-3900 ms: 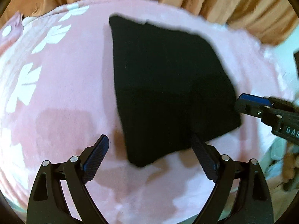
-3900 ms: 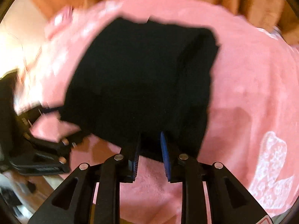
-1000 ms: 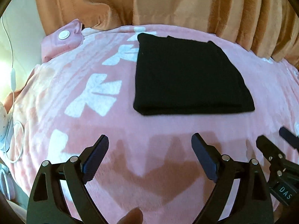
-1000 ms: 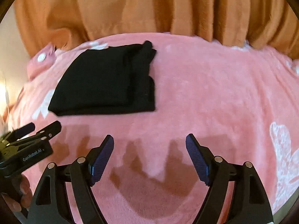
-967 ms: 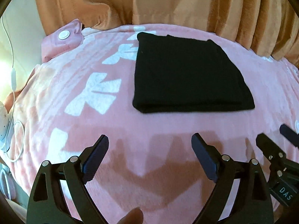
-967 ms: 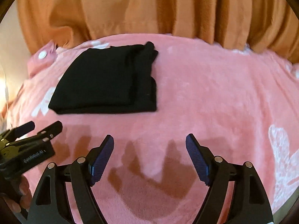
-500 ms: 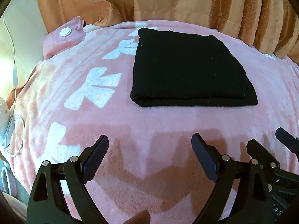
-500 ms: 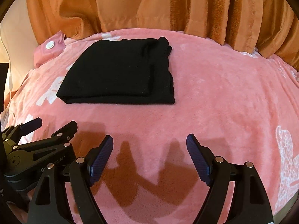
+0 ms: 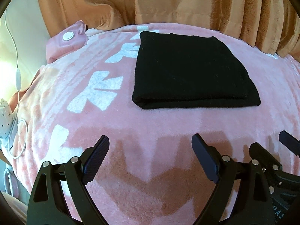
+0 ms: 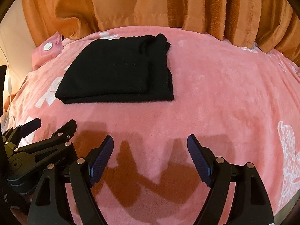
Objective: Fold small clothes
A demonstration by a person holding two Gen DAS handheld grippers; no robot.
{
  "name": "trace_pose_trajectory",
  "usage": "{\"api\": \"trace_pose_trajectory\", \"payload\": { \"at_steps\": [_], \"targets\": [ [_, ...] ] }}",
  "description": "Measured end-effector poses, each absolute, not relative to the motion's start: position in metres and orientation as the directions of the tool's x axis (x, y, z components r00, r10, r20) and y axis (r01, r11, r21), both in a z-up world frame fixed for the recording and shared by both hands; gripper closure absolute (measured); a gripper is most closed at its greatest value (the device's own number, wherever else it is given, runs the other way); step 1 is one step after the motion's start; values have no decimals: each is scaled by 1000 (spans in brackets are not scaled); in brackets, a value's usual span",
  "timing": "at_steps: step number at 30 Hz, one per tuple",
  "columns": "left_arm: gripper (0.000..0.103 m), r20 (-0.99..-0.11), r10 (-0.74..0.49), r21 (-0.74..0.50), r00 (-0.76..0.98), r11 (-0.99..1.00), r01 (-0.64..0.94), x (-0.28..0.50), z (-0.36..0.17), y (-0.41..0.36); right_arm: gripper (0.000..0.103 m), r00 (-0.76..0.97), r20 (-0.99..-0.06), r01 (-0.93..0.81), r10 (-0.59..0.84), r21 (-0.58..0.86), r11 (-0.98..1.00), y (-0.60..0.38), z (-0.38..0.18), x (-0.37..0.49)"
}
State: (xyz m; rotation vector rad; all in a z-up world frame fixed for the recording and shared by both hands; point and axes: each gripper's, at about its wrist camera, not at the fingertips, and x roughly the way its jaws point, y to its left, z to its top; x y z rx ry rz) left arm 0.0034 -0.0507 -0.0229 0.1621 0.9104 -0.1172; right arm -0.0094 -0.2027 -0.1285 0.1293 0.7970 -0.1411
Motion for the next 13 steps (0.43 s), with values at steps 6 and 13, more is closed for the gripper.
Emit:
{"api": "trace_pose_trajectory", "payload": {
  "at_steps": [6, 13],
  "targets": [
    [16, -805, -30, 92, 593, 980, 175, 5, -25, -50, 25, 684, -724, 185, -89, 54, 981, -201, -130, -10],
    [17, -813, -32, 83, 581, 982, 171, 7, -26, -48, 25, 683, -725, 184, -90, 52, 982, -200, -130, -9]
  ]
}}
